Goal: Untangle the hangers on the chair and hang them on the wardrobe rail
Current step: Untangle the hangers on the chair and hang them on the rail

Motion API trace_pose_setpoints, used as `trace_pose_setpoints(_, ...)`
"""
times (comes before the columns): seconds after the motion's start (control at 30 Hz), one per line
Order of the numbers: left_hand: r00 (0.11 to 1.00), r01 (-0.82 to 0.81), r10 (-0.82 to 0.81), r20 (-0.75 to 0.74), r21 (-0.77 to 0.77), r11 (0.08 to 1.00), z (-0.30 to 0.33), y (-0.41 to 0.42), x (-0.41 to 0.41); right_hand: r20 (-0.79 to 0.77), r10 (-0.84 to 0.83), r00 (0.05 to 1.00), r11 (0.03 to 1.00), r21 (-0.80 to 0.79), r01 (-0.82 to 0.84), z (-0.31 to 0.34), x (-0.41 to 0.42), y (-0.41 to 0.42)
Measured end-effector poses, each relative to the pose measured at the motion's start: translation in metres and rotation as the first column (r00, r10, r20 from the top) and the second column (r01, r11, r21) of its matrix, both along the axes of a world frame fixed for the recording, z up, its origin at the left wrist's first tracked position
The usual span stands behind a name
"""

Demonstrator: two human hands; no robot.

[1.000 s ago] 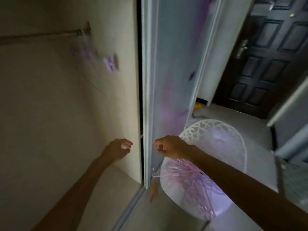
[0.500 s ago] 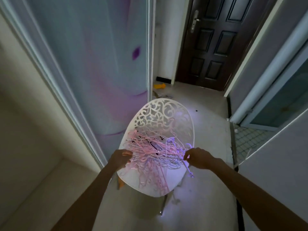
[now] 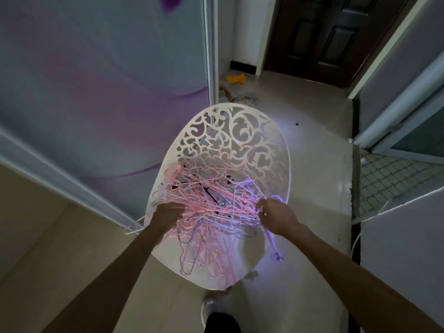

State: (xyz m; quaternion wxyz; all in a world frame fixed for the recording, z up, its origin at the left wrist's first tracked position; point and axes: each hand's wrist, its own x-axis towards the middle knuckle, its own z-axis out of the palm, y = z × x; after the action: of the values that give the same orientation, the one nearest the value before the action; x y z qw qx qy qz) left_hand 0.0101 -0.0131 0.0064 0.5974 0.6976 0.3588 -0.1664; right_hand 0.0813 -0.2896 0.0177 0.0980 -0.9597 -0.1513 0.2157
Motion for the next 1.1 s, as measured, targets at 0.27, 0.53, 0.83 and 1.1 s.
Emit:
trace_pose_setpoints(0.27,0.91,0.333,-0.414,0.032,0.54,0.773,-0.1,-0.003,0.094,0.113,-0.137,0.984,0.991,0.014,0.136,-0.081,0.084,0.035)
trace_pose_setpoints(0.53,0.807,0.323,-0.59,0.029,0.815,0.482,-0.164,0.007,0.109,0.072,-0.258,0.963,0.939,0.254,0.233,-0.139,0.094,0.037)
trace_pose_setpoints(0.83,0.903,0.209,-0.389,0.183,0.604,0.769,-0.121,0.021,0.139,-0.161,-0.172,0.972,0.754,0.614,0.236,-0.13,0.108,0.02)
trace_pose_setpoints(1.1,0.835,0.48,-0.548,0.048,0.421,0.769,-0.049,0.044,0.118,-0.497,0.011,0.868,0.61,0.691,0.388,-0.08,0.096,0.034)
